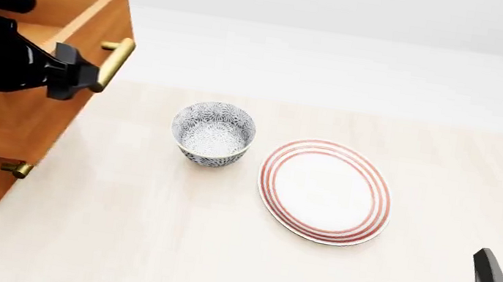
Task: Open the top drawer of the cabinet.
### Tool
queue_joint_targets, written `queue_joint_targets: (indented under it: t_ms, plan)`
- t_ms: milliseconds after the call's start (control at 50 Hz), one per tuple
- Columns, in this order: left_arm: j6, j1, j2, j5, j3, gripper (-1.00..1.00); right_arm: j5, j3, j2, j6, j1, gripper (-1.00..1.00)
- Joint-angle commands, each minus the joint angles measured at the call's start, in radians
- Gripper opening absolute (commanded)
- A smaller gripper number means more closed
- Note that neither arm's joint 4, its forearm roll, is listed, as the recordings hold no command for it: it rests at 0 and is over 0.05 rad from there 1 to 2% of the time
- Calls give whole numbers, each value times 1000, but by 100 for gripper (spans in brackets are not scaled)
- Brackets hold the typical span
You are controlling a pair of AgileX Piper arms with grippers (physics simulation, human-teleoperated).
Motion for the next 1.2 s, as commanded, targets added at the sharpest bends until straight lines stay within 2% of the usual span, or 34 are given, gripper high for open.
queue_joint_targets:
  t_ms: [20, 560, 1200]
  plan:
    - [-3, -34, 11, -9, 2, 100, 0, 0, 0, 0, 0, 100]
    - [12, -94, 5, -15, -27, 100, 0, 0, 0, 0, 0, 100]
    - [-10, -204, 56, -22, -51, 100, 0, 0, 0, 0, 0, 100]
